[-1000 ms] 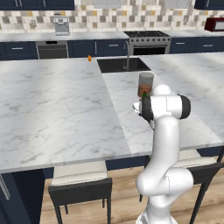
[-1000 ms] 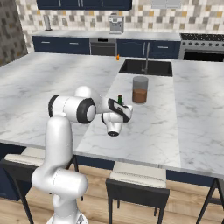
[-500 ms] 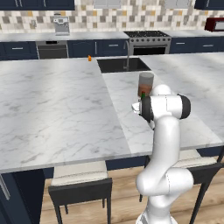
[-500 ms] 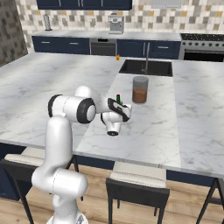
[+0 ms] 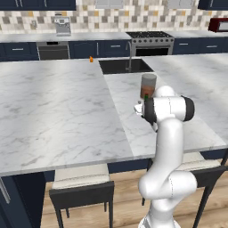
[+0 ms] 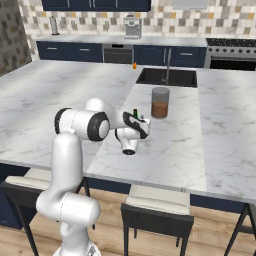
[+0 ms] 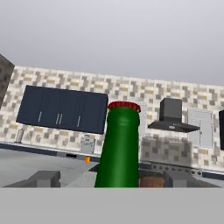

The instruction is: Open the cabinet directly in front. Then move the beer and the mug to the dining counter with the jar on it.

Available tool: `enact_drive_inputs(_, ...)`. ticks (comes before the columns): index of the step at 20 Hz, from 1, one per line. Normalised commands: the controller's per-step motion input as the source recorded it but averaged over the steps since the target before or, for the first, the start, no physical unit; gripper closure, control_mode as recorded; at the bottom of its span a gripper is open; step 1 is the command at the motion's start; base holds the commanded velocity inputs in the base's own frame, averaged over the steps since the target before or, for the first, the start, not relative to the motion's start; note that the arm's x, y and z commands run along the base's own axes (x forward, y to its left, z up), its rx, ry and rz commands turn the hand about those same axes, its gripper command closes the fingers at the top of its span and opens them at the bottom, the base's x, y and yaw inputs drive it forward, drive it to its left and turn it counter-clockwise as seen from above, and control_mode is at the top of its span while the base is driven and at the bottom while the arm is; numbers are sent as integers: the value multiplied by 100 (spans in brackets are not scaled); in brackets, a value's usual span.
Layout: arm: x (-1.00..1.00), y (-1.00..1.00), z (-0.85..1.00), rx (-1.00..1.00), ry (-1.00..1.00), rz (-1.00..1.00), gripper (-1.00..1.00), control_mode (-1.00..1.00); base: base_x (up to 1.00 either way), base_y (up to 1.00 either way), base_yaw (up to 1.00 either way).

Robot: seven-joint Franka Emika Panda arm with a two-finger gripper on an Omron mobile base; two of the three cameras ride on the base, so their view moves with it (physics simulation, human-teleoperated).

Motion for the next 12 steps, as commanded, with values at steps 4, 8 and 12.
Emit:
enact_drive_inputs(4, -1, 0, 44, 0, 2, 0, -100, -100, 0, 0, 0)
enact_drive_inputs(8, -24, 0, 95, 0, 8, 0, -100, -100, 0, 0, 0)
enact_drive_inputs(12, -43, -1, 100, 0, 17, 0, -100, -100, 0, 0, 0)
